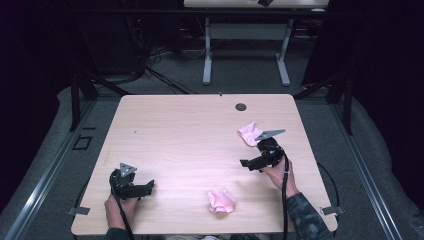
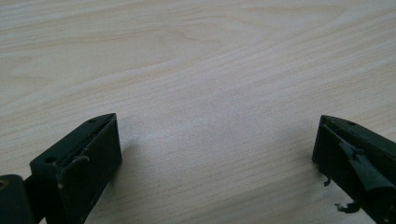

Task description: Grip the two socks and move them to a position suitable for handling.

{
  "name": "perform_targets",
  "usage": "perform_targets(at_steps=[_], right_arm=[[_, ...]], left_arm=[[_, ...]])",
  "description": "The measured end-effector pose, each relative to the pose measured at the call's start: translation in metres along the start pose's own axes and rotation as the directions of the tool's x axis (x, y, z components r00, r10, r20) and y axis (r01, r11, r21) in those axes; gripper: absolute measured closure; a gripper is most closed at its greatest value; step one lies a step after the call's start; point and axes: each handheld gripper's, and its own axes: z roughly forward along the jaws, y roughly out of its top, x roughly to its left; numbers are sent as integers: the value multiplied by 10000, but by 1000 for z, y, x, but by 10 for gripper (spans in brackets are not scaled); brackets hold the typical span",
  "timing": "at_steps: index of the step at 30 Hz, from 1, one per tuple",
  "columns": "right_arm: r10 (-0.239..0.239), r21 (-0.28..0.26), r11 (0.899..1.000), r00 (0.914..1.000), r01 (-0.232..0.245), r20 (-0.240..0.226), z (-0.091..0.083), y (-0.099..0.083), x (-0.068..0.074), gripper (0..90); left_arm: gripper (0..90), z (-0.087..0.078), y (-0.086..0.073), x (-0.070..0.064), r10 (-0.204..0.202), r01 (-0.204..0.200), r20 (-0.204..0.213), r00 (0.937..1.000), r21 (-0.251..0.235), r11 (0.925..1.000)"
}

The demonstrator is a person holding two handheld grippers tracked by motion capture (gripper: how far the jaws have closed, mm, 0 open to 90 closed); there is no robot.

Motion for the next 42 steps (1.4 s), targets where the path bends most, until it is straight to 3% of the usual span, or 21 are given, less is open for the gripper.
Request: perform_targets(at_steps=[9,10,13,16,18,24,33,37,42], right_arm=[[441,-18,9990,9957,-441,811,18,23,-33,23],[590,-82,9983,9928,-585,1046,25,30,-42,50],[736,-202,9972,9901,-716,1196,31,37,-50,105],[1165,-83,9931,9810,-1167,1551,46,51,-62,169],[1170,84,9926,9750,-1208,1891,52,55,-66,192],[1291,523,9882,9659,-1443,2246,72,54,-73,297],[1145,940,9857,9648,-1400,2367,80,50,-74,443],[1297,693,9867,9685,-1474,2127,77,47,-76,678],[1633,414,9838,9672,-1744,1945,73,44,-80,750]], left_arm=[[11,0,0,0,18,-18,-3,10000,12,10000],[11,0,0,0,24,-24,-14,10000,13,10000],[12,0,0,0,35,-35,-6,10000,17,10000],[13,0,0,0,24,-24,-5,10000,10,10000],[12,0,0,0,30,-30,-7,10000,14,10000],[12,0,0,0,27,-27,-5,10000,12,10000],[13,0,0,0,30,-30,-5,10000,14,10000],[13,0,0,0,31,-31,-5,10000,11,10000],[13,0,0,0,32,-32,-23,10000,-10,10000]])
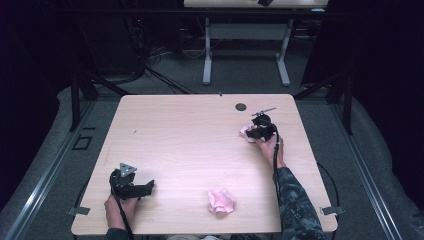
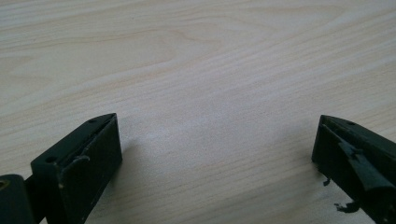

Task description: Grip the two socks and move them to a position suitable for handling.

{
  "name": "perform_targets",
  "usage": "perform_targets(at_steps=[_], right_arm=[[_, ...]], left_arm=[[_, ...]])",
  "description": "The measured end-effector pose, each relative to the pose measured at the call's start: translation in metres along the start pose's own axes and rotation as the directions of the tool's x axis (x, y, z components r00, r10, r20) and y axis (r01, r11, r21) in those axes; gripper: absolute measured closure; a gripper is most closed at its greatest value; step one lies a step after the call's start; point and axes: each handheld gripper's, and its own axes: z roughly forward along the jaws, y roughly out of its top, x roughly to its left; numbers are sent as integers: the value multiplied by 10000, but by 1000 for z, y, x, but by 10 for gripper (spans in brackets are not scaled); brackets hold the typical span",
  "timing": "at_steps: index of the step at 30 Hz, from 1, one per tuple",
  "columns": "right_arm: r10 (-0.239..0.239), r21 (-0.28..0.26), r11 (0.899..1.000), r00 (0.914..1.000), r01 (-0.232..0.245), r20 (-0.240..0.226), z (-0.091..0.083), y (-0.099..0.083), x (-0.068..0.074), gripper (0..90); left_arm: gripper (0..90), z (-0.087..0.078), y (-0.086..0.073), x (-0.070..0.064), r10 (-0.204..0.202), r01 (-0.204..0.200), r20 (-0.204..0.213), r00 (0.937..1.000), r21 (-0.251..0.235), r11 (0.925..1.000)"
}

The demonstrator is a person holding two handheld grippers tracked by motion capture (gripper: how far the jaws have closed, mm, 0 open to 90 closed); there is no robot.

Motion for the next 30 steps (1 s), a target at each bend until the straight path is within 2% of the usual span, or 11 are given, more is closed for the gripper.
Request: perform_targets(at_steps=[2,5,7,9,12,15,17,23,27,28,30], right_arm=[[106,-164,9998,9994,-111,-342,-7,0,2,751],[26,-603,9982,9985,-60,-552,-20,1,8,751],[-505,-950,9946,9933,407,-1036,-42,1,24,749],[-759,-1257,9904,9857,570,-1503,-55,-1,36,749],[-1192,-1268,9875,9703,938,-2106,-68,-7,56,747],[-1865,-1258,9790,9535,1603,-2367,-75,-17,78,746],[-2355,-1269,9695,9401,2096,-2464,-77,-23,92,743],[-2695,-953,9629,9185,2525,-2893,-68,-42,118,733],[-2885,-591,9571,9136,2837,-2867,-59,-51,128,727],[-2921,-291,9545,9107,2968,-2921,-52,-56,131,708],[-2882,-80,9542,9121,2990,-2914,-45,-59,134,621]], left_arm=[[13,0,0,0,31,-31,20,10000,46,10000],[13,0,0,0,32,-32,21,10000,46,10000],[13,0,0,0,1,-1,20,10000,23,10000],[13,0,0,0,1,-1,19,10000,25,10000],[13,0,0,0,-5,5,19,10000,23,10000],[12,0,0,0,-4,4,18,10000,27,10000],[12,0,0,0,-2,2,16,10000,26,10000],[12,0,0,0,-8,8,14,10000,23,10000],[12,0,0,0,-15,14,11,10000,21,10000],[12,0,0,0,-9,9,3,10000,10,10000],[12,0,0,0,-7,7,12,10000,27,10000]])
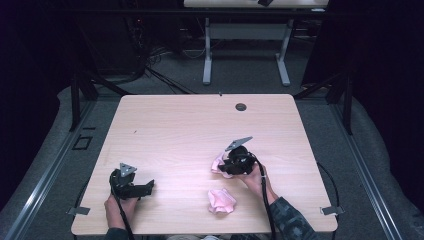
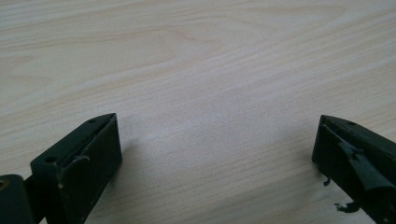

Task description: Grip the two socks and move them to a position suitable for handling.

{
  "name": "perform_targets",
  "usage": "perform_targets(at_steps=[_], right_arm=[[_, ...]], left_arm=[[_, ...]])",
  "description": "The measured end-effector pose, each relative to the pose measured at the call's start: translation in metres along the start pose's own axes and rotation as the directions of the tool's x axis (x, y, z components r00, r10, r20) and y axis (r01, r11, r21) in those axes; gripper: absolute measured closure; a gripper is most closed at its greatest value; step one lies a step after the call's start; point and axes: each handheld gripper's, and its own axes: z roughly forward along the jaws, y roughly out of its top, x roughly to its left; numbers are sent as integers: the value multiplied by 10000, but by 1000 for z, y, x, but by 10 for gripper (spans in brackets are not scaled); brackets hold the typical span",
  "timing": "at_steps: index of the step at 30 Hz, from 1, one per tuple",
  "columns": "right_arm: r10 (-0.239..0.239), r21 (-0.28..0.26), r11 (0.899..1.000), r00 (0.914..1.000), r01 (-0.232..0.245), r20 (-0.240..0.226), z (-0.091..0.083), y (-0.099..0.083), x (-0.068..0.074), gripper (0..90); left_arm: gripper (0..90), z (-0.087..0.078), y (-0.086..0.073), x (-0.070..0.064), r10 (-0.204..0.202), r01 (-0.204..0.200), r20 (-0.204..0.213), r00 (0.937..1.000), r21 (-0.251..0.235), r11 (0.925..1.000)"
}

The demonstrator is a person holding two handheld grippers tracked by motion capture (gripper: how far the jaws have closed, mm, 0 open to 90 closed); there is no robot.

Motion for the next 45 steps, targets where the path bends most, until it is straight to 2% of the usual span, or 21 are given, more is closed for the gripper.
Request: perform_targets(at_steps=[3,4,9,11,14,20,26,29,30,34,38,42,44,45], right_arm=[[54,-86,9999,9999,-55,-101,-1,-1,2,375],[-15,-108,9999,10000,15,-25,-4,-1,2,330],[65,-508,9987,10000,-63,40,-22,-5,3,140],[48,-522,9986,10000,-44,67,-27,-7,3,125],[215,-839,9963,9997,-206,98,-44,-16,2,49],[606,-1179,9913,9980,-578,202,-62,-35,-2,20],[918,-1561,9839,9955,-873,218,-69,-47,-3,8],[932,-1541,9842,9951,-870,333,-70,-52,-3,4],[1039,-1652,9814,9942,-978,286,-69,-53,-3,3],[924,-1477,9853,9949,-854,415,-67,-57,-1,0],[1069,-1450,9844,9934,-1000,407,-65,-63,1,0],[1110,-1495,9834,9928,-1032,448,-70,-66,5,0],[1223,-1720,9785,9918,-1141,380,-73,-68,9,1],[1098,-1621,9816,9929,-1012,448,-76,-69,9,2]], left_arm=[[12,0,0,0,2,-2,-4,10000,-3,10000],[12,0,0,0,4,-4,0,10000,-1,10000],[12,0,0,0,-13,13,-8,10000,-22,10000],[12,0,0,0,-9,9,-2,10000,-5,10000],[12,0,0,0,-16,16,-12,10000,10,10000],[12,0,0,0,6,-6,-12,10000,28,10000],[12,0,0,0,-20,20,-14,10000,5,10000],[12,0,0,0,-21,21,-18,10000,7,10000],[12,0,0,0,-19,19,-16,10000,9,10000],[12,0,0,0,-20,20,-24,10000,-6,10000],[11,0,0,0,-52,52,-32,10000,-7,10000],[11,0,0,0,-38,38,-41,10000,11,10000],[12,-1,1,0,-21,21,16,10000,127,9999],[14,-2,2,0,-22,21,19,10000,242,9997]])
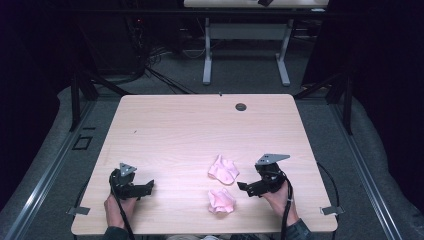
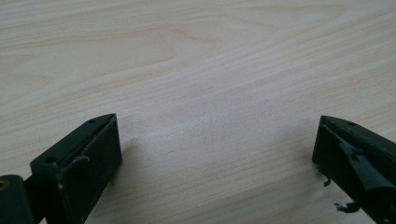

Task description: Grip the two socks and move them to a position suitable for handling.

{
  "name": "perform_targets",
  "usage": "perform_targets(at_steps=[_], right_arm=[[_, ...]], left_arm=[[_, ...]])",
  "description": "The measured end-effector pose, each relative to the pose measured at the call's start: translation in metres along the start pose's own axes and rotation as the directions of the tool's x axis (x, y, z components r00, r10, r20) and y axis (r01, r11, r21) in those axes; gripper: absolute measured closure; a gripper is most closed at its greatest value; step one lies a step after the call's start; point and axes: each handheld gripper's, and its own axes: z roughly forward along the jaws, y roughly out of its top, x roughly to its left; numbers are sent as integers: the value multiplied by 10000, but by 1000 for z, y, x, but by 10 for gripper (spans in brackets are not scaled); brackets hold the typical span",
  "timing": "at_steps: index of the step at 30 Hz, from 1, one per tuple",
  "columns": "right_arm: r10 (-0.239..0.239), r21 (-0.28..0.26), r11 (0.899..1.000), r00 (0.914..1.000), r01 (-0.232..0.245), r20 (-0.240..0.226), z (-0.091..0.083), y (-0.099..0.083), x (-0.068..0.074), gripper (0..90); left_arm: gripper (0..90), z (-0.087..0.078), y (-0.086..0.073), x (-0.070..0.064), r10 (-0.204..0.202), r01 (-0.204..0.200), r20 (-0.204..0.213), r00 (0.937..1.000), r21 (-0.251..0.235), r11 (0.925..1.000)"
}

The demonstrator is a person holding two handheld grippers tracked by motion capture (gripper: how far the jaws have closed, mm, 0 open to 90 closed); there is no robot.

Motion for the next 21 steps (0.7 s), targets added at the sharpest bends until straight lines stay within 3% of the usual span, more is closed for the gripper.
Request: perform_targets(at_steps=[3,4,6,8,9,11,14,15,16,19,20,21], right_arm=[[54,-75,10000,10000,-54,-30,-5,-1,2,2],[9,-119,9999,10000,-9,-57,-7,-1,2,3],[63,-212,9998,9999,-66,-116,-10,-2,4,6],[33,-207,9998,9999,-35,-105,-14,-4,8,17],[44,-250,9997,9999,-47,-122,-15,-5,10,29],[9,-199,9998,9998,-13,-207,-18,-8,15,56],[-108,-167,9998,9997,104,-197,-21,-11,22,134],[-129,-214,9997,9997,125,-201,-22,-12,24,156],[-138,-210,9997,9996,133,-239,-22,-14,26,171],[-257,-162,9996,9987,250,-449,-19,-18,34,272],[-272,-128,9996,9985,266,-473,-17,-19,37,287],[-342,-37,9994,9979,341,-549,-15,-20,41,321]], left_arm=[[4,-5,4,-3,-58,59,209,9998,-58,10000],[4,-13,8,-11,-31,42,297,9996,-379,9993],[3,-19,11,-22,72,-27,697,9975,-640,9979],[4,-21,12,-29,144,-85,815,9966,-723,9973],[4,-24,15,-41,270,-162,1383,9900,-786,9968],[4,-27,18,-54,450,-294,1804,9826,-885,9956],[13,-31,23,-71,821,-637,2226,9714,-887,9940],[30,-31,23,-71,821,-637,2226,9714,-887,9940],[50,-33,25,-80,807,-593,2716,9590,-862,9945],[137,-34,30,-94,1031,-806,3208,9415,-827,9933],[155,-34,30,-94,1031,-806,3208,9415,-827,9933],[167,-35,33,-105,1254,-1064,3428,9310,-737,9916]])
